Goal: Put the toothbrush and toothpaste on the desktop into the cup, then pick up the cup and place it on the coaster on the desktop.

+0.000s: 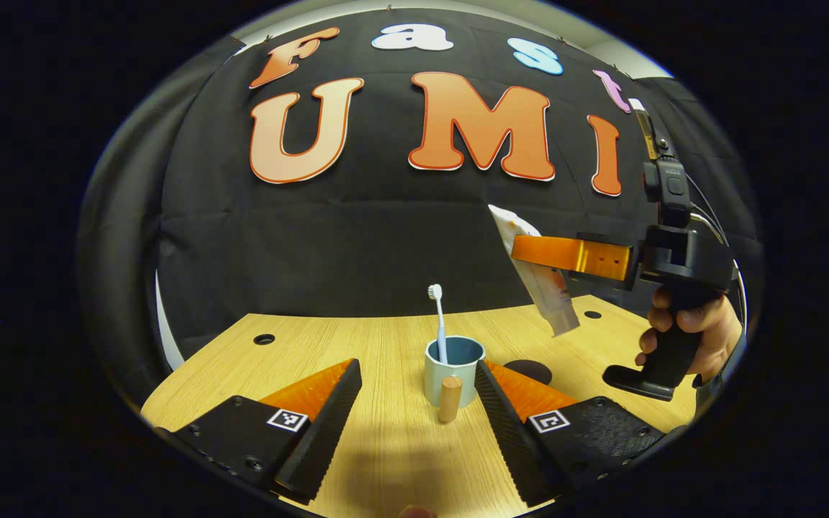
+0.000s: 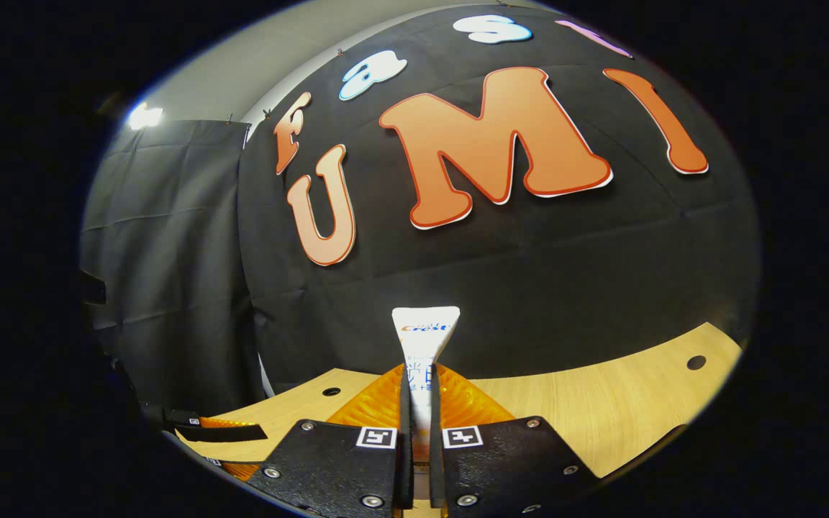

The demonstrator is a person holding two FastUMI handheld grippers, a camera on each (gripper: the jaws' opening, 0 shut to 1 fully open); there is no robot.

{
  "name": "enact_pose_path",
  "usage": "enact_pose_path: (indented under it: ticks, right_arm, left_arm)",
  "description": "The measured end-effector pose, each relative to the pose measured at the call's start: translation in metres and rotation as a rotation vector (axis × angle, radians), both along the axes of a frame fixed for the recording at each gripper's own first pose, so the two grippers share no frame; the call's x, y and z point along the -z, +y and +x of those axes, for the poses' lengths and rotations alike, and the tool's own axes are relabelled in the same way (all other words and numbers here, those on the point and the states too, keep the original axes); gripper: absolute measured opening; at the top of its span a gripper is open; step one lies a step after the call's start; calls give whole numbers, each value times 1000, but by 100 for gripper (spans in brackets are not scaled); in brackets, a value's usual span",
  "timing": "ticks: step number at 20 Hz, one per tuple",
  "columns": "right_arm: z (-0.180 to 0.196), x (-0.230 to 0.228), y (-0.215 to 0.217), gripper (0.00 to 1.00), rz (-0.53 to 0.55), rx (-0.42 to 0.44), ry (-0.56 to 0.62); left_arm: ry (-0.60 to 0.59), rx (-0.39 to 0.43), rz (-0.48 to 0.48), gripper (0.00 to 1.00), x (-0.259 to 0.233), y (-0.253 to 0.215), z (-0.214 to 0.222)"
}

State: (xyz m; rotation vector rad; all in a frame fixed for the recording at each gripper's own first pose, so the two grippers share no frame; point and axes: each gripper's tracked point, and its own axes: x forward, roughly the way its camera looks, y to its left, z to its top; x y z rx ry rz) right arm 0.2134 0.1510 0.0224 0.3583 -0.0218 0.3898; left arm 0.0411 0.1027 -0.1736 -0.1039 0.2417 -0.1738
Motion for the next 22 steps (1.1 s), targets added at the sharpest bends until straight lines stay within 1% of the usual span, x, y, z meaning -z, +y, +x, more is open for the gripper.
enact_pose_path:
  ticks: [2,4,6,10,13,18,22]
  right_arm:
    - [9,6,15,9,-2,-19,8]
    - [18,6,25,9,-25,-15,-12]
    - [27,6,36,9,-45,-18,-39]
    - [48,15,51,9,-73,-14,-47]
    - [59,21,60,10,-49,-17,-62]
    - [75,43,70,10,-31,-12,-48]
    - [73,52,74,11,-45,-12,-58]
  left_arm:
    - [3,3,7,95,6,7,0]
    - [18,-13,18,95,17,19,-1]
    - [24,-22,8,95,23,27,-1]
    - [46,-24,19,95,36,34,2]
    - [46,-38,31,95,42,42,6]
    - [75,-41,21,95,58,44,10]
    - [89,-47,8,95,66,46,8]
